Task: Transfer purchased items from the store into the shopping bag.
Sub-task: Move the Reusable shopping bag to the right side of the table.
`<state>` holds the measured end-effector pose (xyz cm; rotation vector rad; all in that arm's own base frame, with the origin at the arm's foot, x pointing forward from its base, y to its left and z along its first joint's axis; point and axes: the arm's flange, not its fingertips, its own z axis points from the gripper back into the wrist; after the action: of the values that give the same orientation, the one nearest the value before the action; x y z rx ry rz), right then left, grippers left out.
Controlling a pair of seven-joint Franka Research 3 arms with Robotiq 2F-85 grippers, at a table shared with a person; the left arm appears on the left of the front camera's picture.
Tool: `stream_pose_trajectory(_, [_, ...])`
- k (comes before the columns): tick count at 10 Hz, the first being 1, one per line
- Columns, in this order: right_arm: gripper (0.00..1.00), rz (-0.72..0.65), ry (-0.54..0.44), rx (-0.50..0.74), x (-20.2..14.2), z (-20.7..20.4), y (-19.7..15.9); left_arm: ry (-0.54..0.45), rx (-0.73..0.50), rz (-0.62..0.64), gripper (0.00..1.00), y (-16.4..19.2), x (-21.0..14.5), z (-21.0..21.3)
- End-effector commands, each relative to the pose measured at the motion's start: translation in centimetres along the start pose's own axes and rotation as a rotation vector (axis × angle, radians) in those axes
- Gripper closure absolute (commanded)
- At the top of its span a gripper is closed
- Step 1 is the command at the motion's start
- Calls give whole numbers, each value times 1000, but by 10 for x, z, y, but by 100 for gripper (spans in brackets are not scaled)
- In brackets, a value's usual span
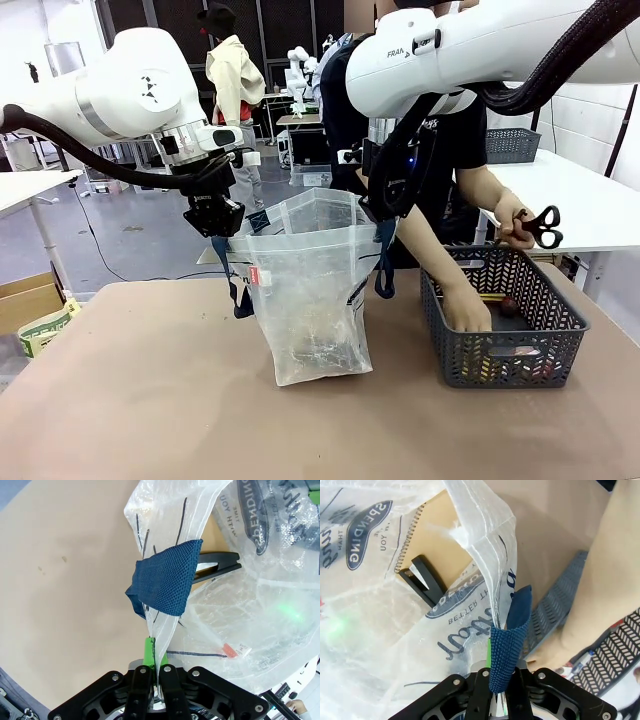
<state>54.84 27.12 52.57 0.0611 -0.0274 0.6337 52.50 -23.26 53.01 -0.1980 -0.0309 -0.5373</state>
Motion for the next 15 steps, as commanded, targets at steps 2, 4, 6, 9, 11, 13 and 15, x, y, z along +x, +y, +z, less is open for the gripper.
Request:
stream_pose_trajectory(2, [100, -2, -1, 0, 1, 0, -1, 0, 0, 2, 100, 1, 0, 0])
stream_pose_trajectory(4, [100, -2, -1, 0, 1, 0, -1, 0, 0, 2, 100, 1, 0, 0])
stream_pose_trajectory(6, [100, -2, -1, 0, 1, 0, -1, 0, 0, 2, 100, 1, 0, 0])
stream_pose_trajectory(9, [100, -2, -1, 0, 1, 0, -1, 0, 0, 2, 100, 1, 0, 0])
stream_pose_trajectory(11, [100, -2, -1, 0, 1, 0, -1, 0, 0, 2, 100, 1, 0, 0])
stream_pose_trajectory(13, [100, -2, -1, 0, 1, 0, -1, 0, 0, 2, 100, 1, 0, 0])
stream_pose_trajectory(15, [100, -2, -1, 0, 1, 0, -1, 0, 0, 2, 100, 1, 0, 0])
